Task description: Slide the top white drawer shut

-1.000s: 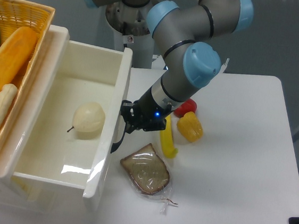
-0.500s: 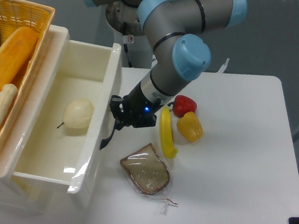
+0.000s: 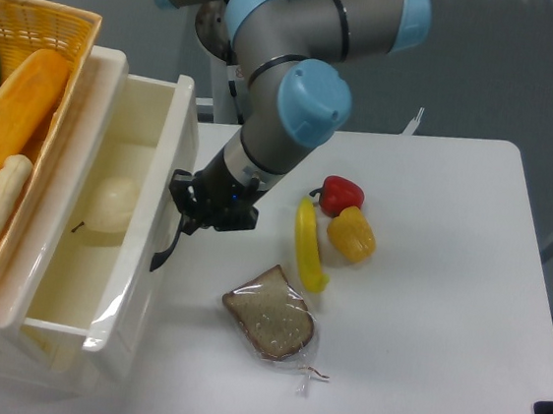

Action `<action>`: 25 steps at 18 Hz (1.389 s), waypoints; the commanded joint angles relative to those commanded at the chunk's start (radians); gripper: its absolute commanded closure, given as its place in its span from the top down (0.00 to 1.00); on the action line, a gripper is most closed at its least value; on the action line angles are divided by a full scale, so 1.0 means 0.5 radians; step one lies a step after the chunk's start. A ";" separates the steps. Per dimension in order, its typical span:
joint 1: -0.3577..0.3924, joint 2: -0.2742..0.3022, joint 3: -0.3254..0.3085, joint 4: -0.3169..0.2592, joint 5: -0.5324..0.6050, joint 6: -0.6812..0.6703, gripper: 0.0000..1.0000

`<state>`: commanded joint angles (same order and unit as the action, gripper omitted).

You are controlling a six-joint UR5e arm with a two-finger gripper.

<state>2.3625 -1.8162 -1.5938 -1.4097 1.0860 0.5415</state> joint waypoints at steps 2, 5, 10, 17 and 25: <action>-0.040 0.000 0.000 0.006 0.000 -0.046 0.09; -0.092 -0.003 0.000 0.015 0.000 -0.092 0.09; -0.172 -0.012 0.003 0.025 0.009 -0.150 0.09; -0.200 -0.027 0.015 0.028 0.018 -0.166 0.09; 0.042 -0.018 0.043 0.037 0.107 -0.123 0.35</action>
<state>2.3835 -1.8255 -1.5724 -1.3914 1.1395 0.4801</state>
